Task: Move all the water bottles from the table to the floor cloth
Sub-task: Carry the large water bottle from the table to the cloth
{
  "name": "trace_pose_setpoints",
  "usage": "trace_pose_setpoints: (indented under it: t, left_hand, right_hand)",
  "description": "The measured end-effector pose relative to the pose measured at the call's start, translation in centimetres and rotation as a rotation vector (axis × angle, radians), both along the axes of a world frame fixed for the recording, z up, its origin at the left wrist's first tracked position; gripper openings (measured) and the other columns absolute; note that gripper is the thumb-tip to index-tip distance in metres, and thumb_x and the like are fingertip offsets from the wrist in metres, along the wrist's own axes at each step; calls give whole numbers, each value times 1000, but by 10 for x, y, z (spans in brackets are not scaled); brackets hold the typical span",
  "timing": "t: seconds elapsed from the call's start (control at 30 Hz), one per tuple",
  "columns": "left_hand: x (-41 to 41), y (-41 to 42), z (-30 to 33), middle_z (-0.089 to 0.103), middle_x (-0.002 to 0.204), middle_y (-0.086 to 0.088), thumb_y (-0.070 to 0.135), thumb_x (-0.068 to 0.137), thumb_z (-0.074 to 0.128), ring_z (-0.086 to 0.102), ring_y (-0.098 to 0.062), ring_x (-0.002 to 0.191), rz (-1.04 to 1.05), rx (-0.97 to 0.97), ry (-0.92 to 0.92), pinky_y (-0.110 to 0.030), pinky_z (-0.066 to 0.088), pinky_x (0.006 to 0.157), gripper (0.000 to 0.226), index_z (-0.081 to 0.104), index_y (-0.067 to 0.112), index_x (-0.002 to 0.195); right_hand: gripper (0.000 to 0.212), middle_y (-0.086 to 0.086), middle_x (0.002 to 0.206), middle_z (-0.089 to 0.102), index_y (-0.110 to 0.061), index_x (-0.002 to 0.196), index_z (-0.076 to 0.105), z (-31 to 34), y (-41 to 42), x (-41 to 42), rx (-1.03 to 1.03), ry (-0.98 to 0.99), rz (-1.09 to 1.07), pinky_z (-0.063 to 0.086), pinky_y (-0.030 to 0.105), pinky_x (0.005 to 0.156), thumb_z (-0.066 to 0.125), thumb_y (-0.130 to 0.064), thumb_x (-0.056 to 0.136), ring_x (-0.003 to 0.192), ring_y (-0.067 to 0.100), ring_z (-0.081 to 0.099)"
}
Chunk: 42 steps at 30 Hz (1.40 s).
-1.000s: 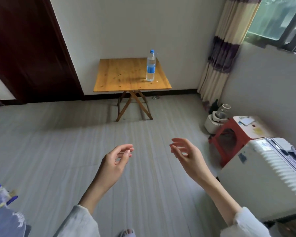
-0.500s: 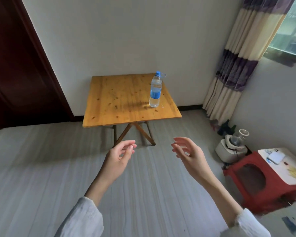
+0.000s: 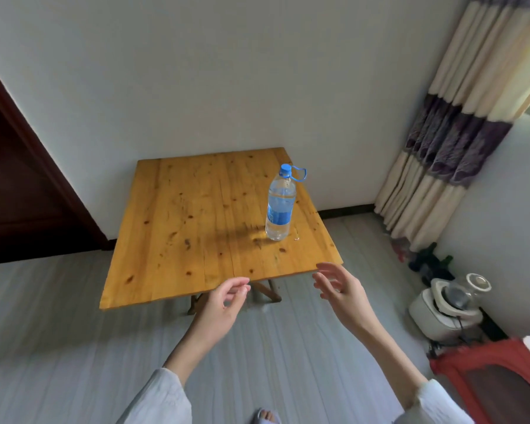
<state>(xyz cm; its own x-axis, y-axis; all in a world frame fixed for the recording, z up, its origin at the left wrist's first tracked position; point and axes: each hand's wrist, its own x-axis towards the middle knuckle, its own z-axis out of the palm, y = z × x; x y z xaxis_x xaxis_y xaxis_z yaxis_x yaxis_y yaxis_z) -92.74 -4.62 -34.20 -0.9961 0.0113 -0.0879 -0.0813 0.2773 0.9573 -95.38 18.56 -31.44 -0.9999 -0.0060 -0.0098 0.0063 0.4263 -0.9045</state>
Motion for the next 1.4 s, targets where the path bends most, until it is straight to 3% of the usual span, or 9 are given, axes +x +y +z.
trace_pose_setpoints:
  t: [0.3,0.43,0.53,0.63,0.87,1.1,1.2,1.3,1.4]
  left_hand:
    - [-163,-4,-12,61,112,8,22,92,49,56,-8,106,-19,-56,-49,-23,45,89,17,54,34,104]
    - [-223,2,-27,56,120,4,21,91,51,54,-6,106,-46,-117,-70,-6,40,77,28,50,24,119]
    - [-273,7,-44,48,130,6,20,91,51,48,-6,110,-101,-173,-86,-11,39,83,38,43,26,128]
    - [-325,9,-60,36,135,13,26,90,52,39,-5,120,-135,-197,-81,-25,38,97,51,31,31,137]
    - [-398,18,-89,34,134,21,28,83,62,35,-3,128,-230,-108,-41,-24,33,102,62,28,40,133]
    - [-442,27,-85,42,128,27,43,73,59,39,11,122,-266,102,-138,-34,32,106,54,31,49,120]
    - [-470,28,-88,38,138,12,40,75,61,35,-6,132,-319,139,-192,-33,34,109,62,24,52,124]
    - [-489,29,-97,27,143,19,42,72,65,29,-8,134,-324,187,-249,-20,36,101,70,19,66,119]
    - [-507,33,-108,23,147,9,44,68,67,34,-11,130,-262,167,-288,-27,40,95,77,15,73,116]
  right_hand:
    - [32,2,110,64,-13,117,55,-32,-9,-161,95,-58,9,47,13,66,57,-26,87,84,5,58]
    - [38,1,121,60,-12,122,52,-51,-18,-211,135,-76,-21,42,10,70,57,-26,87,93,8,58]
    - [41,2,127,57,-13,126,48,-68,-25,-253,192,-95,-24,33,-2,74,56,-28,88,104,13,59]
    - [48,3,132,52,-14,131,43,-83,-33,-298,151,-121,-65,42,13,81,57,-28,87,109,15,56]
    - [58,0,127,54,-20,127,47,-112,-47,-336,-112,-143,-159,50,40,94,62,-40,75,117,9,50]
    - [63,-9,137,44,-35,135,34,-111,-40,-379,-216,-216,-118,47,40,98,57,-44,77,125,5,43]
    - [72,-11,137,33,-39,138,22,-116,-37,-404,-235,-265,-37,40,42,103,62,-35,78,128,7,37]
    - [80,-10,140,27,-45,137,14,-126,-35,-425,-304,-315,18,37,47,106,64,-36,76,133,13,32]
    - [84,-9,148,25,-46,138,13,-135,-29,-447,-370,-351,73,43,35,102,65,-36,74,132,11,35]
